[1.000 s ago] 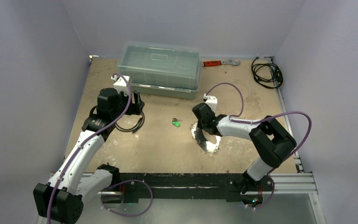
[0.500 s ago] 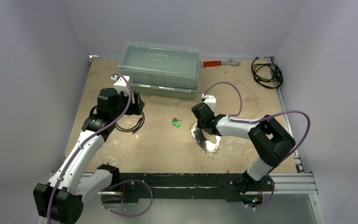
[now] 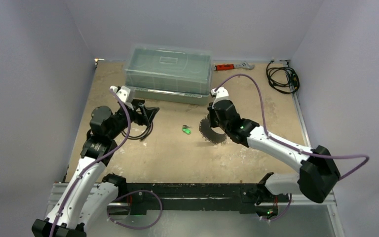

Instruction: Put the keys on the keyring

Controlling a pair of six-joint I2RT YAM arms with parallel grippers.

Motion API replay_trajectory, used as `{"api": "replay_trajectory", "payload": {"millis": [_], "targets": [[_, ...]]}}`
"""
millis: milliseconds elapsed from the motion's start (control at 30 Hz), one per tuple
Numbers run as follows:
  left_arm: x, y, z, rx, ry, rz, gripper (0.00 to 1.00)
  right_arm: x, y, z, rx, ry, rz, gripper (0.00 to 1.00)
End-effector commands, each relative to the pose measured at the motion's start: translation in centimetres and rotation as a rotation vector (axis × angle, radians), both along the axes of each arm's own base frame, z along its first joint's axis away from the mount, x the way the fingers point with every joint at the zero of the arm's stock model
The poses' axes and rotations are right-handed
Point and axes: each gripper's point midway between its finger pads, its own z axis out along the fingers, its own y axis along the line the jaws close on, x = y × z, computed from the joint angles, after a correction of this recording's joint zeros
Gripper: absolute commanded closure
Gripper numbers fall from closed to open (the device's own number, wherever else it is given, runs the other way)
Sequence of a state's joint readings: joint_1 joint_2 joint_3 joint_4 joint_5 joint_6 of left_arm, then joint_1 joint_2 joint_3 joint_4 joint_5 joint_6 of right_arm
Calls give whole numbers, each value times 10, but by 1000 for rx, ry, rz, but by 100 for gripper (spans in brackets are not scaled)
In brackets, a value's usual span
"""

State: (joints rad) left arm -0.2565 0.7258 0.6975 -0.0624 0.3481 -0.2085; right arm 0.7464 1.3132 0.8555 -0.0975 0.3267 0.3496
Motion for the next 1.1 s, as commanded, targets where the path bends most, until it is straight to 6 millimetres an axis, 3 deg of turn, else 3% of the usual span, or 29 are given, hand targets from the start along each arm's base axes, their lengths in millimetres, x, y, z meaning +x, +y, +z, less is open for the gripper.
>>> {"api": "replay_trajectory", "payload": {"millis": [0,167,333,467,700,900,1067], "targets": [[-12,-22,60,-4,-253,-161,30,-12,33,70,86,-165,262,100],[-17,-42,70,138,-384,-325,31,-34,45,117,116,-310,459,100],[-36,-75,69,234,-489,-622,39,-63,64,148,85,-424,741,100],[-44,-87,81,243,-545,-761,49,-90,78,155,97,-440,946,100],[-81,-113,54,262,-505,-993,52,-136,86,163,169,-456,1201,100],[-100,-117,37,285,-515,-1022,55,-148,81,174,178,-515,1248,100],[-102,-123,24,298,-491,-1037,57,-158,80,181,192,-532,1290,100]]}}
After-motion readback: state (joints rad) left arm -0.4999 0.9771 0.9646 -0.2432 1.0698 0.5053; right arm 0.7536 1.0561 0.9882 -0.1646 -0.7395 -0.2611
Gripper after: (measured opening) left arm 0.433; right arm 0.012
